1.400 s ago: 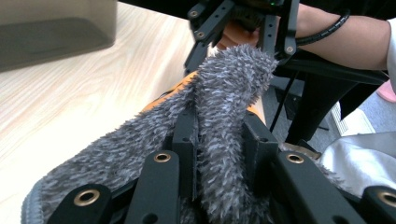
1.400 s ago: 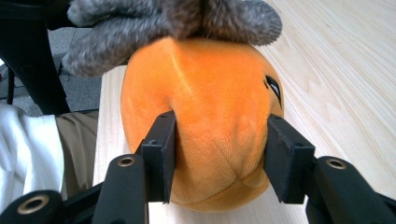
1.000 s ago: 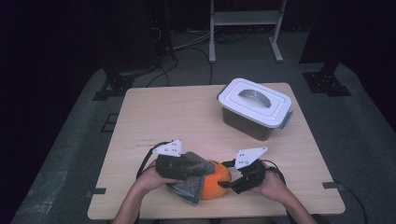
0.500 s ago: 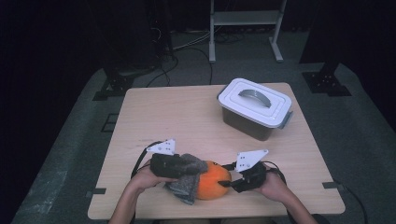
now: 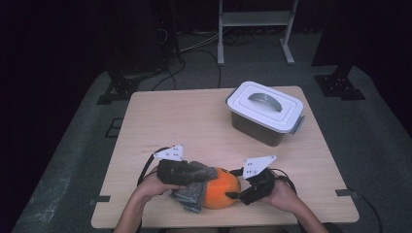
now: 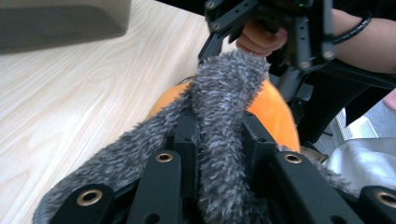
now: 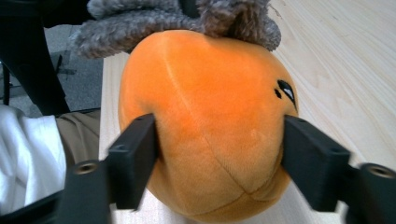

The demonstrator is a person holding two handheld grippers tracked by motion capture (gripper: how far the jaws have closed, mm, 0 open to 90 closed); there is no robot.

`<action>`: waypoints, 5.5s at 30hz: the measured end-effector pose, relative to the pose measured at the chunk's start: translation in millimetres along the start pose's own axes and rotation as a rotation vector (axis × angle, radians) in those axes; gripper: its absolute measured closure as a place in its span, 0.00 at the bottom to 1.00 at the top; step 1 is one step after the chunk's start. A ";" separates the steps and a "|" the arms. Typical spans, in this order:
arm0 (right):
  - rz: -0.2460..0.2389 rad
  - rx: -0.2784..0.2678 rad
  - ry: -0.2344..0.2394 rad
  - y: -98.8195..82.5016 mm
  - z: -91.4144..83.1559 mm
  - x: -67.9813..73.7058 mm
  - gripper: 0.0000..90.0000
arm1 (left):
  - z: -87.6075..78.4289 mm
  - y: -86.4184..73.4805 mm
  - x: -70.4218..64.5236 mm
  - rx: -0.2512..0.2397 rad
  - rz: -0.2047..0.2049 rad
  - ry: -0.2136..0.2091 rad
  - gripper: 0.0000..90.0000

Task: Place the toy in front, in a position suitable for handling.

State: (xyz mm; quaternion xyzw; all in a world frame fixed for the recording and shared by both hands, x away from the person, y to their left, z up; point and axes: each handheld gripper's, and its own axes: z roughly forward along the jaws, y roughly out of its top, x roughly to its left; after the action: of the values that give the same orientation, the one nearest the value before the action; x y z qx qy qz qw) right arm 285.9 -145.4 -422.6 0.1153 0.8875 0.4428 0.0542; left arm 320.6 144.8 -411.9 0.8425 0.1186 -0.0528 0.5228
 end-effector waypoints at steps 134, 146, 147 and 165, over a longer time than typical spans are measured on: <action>0.027 -0.123 0.056 27.7 2.8 -15.5 0.62 | -13.3 27.8 -10.0 -0.147 0.035 0.042 0.79; 0.000 -0.069 0.060 8.1 -0.8 -21.4 0.60 | -4.7 11.6 0.3 -0.108 -0.020 0.023 0.79; 0.003 -0.069 0.058 5.7 -2.9 -22.0 0.60 | -4.6 11.1 1.0 -0.108 -0.024 0.023 0.79; 0.044 -0.115 0.058 -9.8 -9.5 -30.5 0.59 | 1.8 25.9 -14.6 -0.065 0.060 0.035 0.79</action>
State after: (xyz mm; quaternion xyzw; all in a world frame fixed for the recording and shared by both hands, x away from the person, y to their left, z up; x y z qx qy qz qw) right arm 312.0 -166.1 -424.9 0.1187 0.8590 0.4974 0.0250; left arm 313.1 130.1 -387.1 0.8289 0.1040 -0.0182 0.5493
